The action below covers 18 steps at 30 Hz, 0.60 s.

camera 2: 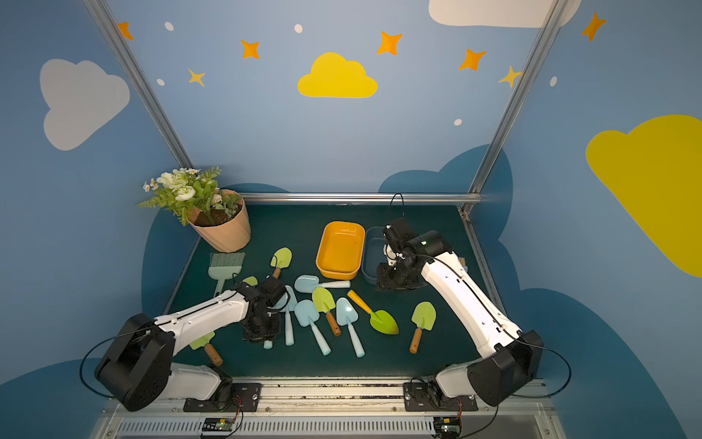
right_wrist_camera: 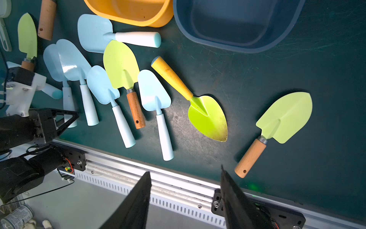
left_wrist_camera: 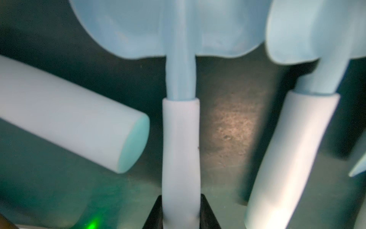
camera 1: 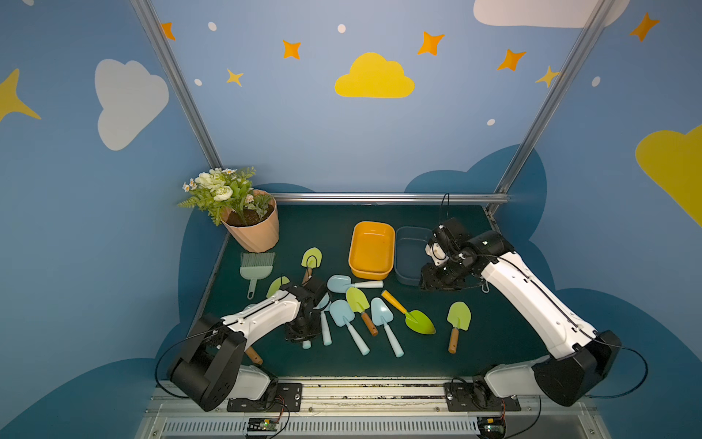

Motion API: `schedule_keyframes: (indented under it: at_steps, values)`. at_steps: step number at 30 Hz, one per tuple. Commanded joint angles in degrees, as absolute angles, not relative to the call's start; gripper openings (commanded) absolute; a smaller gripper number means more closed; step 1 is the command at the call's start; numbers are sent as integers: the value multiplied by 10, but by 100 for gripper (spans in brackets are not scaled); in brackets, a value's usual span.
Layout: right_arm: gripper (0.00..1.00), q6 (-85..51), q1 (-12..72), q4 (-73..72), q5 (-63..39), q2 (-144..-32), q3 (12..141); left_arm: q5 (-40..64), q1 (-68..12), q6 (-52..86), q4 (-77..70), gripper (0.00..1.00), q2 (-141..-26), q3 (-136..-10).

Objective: Sort the small shovels by color and place them into the storage box
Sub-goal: Pick up the shovel from the center of the board.

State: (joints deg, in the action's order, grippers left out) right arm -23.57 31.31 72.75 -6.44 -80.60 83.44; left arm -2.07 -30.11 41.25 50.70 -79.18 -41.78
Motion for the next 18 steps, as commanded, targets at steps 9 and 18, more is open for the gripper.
schedule_keyframes:
  at_steps: [9,18]
  values:
    - [57,-232,322,745,-55,-818,850,-28,-303,409,580,3,-718,-472]
    - [57,-235,325,744,-54,-815,853,-28,-305,415,590,3,-710,-472]
